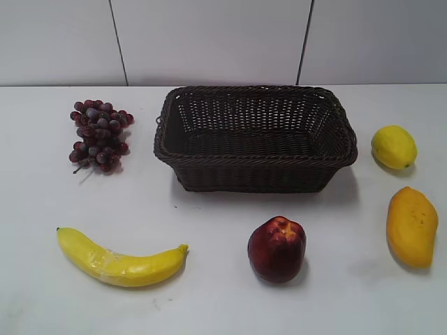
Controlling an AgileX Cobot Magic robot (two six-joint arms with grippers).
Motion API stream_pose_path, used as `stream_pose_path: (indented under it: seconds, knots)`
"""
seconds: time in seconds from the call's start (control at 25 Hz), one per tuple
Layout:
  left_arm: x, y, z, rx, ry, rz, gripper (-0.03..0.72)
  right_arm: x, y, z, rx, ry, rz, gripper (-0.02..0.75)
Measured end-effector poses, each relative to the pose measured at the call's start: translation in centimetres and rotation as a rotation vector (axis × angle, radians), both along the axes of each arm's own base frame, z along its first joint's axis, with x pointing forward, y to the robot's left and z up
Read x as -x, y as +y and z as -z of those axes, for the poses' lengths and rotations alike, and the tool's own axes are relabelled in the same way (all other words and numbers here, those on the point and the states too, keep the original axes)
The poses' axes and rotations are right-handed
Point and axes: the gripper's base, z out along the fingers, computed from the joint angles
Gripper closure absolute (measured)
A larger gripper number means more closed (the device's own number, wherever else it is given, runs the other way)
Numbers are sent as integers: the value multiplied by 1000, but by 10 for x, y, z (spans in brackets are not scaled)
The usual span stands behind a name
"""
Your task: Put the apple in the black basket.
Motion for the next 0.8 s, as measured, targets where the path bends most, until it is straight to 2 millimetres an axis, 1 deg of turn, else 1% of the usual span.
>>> stream_pose_path:
  seconds: [0.16, 0.36, 0.48, 0.56, 0.64, 0.8]
  knots:
    - [0, 0, 0, 0, 0, 0, 238, -33, 5, 7, -1, 113, 2, 146]
    - [0, 0, 0, 0, 0, 0, 238, -66, 13, 22, -13, 228, -64, 146]
    - [0, 0, 0, 0, 0, 0, 238, -82, 16, 32, -14, 285, -63, 146]
    - [0, 0, 0, 0, 0, 0, 243, -90, 22, 38, -13, 316, -83, 146]
    - [0, 0, 0, 0, 0, 0, 251, -94, 34, 43, -2, 341, -130, 146]
    - [0, 0, 0, 0, 0, 0, 256, -99, 76, 47, 31, 347, -208, 146]
